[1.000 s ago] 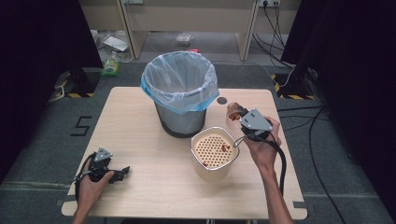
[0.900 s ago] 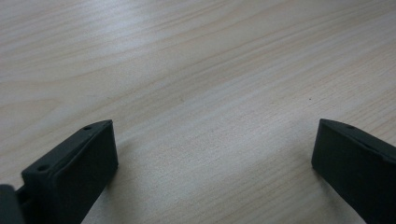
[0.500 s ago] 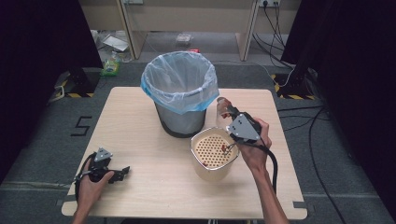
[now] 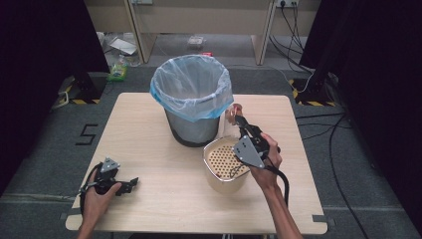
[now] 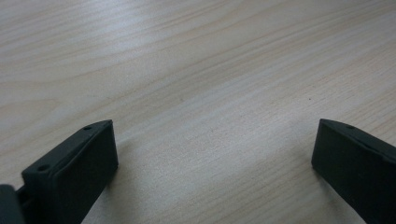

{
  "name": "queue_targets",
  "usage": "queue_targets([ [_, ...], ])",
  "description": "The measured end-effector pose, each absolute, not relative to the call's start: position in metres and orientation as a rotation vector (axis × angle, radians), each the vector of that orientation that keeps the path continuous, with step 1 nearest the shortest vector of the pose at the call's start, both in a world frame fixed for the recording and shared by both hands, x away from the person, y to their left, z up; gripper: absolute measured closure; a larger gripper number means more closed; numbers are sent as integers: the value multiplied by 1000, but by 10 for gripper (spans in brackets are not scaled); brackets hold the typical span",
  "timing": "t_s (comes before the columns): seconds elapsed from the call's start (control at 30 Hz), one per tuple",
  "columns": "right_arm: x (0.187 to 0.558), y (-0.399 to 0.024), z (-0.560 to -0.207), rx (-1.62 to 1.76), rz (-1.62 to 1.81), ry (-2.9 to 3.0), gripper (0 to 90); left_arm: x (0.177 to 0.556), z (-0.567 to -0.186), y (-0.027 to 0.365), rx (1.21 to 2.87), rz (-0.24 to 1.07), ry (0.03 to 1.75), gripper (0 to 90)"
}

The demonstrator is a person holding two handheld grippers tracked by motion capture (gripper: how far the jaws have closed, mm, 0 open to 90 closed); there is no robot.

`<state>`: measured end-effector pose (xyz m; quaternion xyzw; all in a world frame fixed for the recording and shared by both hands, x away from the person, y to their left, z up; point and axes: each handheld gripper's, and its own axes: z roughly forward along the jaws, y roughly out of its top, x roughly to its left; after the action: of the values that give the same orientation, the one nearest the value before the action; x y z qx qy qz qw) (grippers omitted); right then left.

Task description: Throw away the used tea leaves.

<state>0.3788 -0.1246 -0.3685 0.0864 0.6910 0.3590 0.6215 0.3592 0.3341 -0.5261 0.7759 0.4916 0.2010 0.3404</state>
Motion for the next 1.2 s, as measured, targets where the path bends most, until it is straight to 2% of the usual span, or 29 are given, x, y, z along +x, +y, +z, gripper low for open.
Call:
queue_targets([
  [0.23,370,-118,-377,116,669,1468,900,359,-526,334,2020,529,1278,0],
  [1.2,362,-98,-399,-58,570,1370,900,359,-526,334,2019,523,1279,0],
])
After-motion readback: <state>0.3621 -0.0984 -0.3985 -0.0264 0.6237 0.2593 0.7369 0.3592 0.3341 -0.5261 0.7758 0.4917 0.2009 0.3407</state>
